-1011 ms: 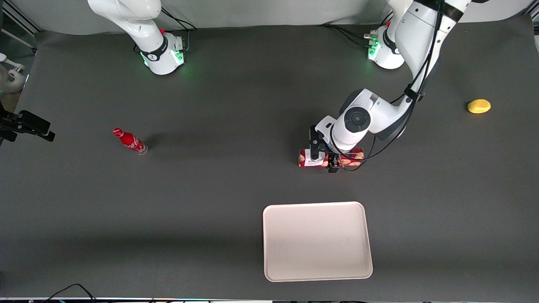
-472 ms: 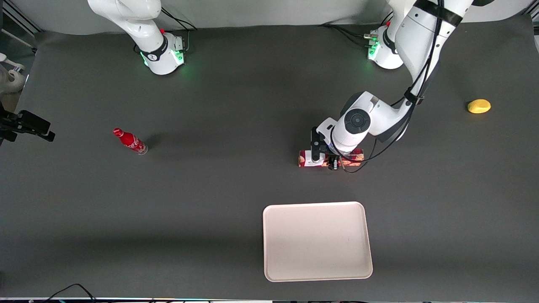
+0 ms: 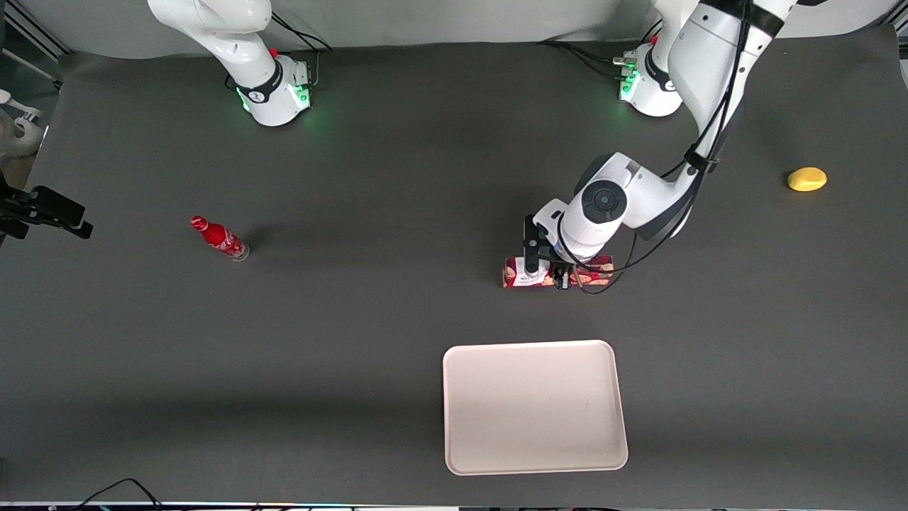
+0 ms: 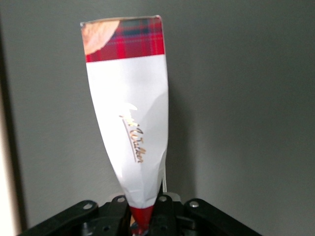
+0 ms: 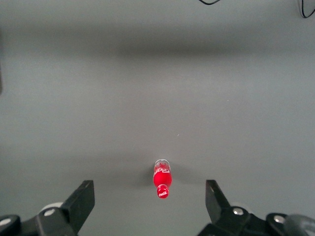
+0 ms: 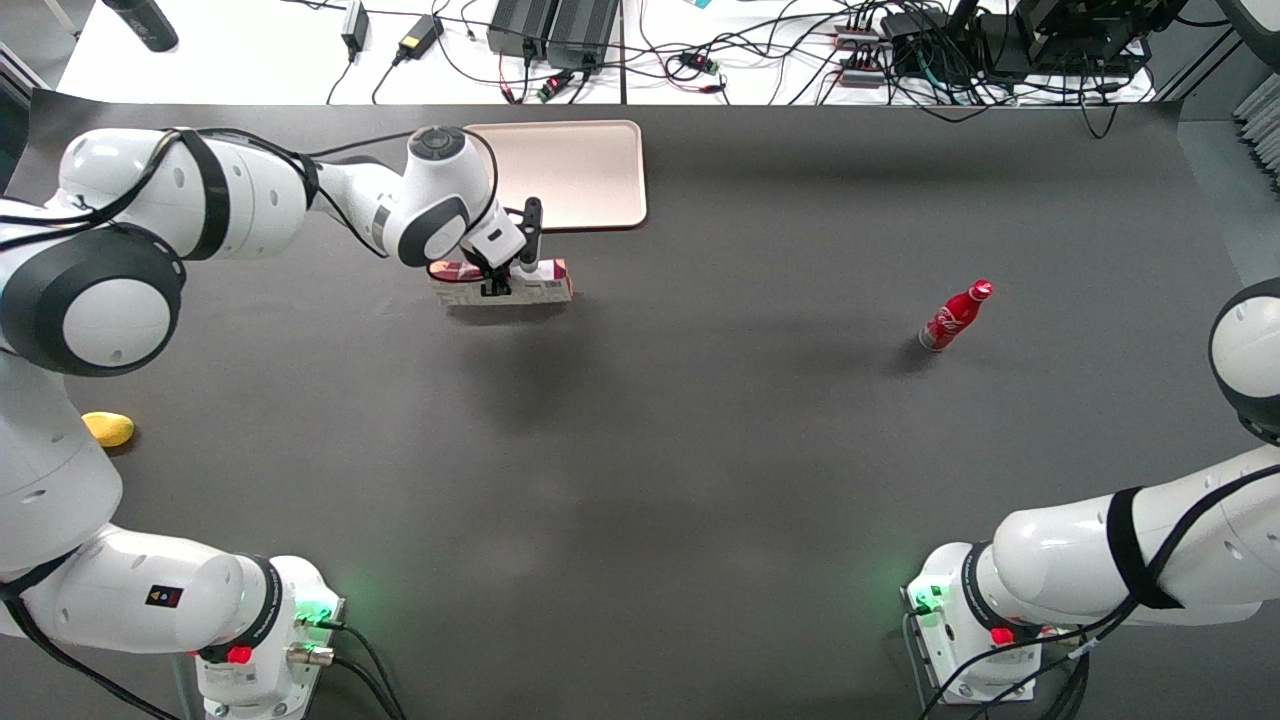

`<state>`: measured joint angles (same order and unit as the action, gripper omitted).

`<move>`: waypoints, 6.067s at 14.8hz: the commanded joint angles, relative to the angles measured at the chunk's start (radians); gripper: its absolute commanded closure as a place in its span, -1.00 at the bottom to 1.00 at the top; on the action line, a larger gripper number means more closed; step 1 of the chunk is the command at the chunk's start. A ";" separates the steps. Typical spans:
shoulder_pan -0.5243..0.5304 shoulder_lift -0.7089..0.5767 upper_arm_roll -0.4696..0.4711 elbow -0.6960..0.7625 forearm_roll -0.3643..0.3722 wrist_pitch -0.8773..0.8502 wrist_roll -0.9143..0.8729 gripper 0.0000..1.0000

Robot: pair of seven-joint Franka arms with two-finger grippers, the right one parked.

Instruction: Place red cookie box on tray

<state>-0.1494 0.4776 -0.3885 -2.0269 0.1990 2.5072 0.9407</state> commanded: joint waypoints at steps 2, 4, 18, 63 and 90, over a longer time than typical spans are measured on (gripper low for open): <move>0.004 -0.126 -0.006 0.109 0.013 -0.252 -0.014 1.00; 0.008 -0.175 -0.006 0.151 0.001 -0.310 -0.008 1.00; 0.025 -0.220 0.095 0.364 -0.265 -0.590 -0.406 1.00; -0.015 0.533 0.191 0.867 0.168 -0.001 -1.386 -1.00; 0.100 -0.671 0.275 0.163 -0.118 -0.858 -1.065 -1.00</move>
<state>-0.0872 -0.0821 -0.1089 -1.7475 0.1051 1.6378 -0.1458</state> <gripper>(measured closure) 0.000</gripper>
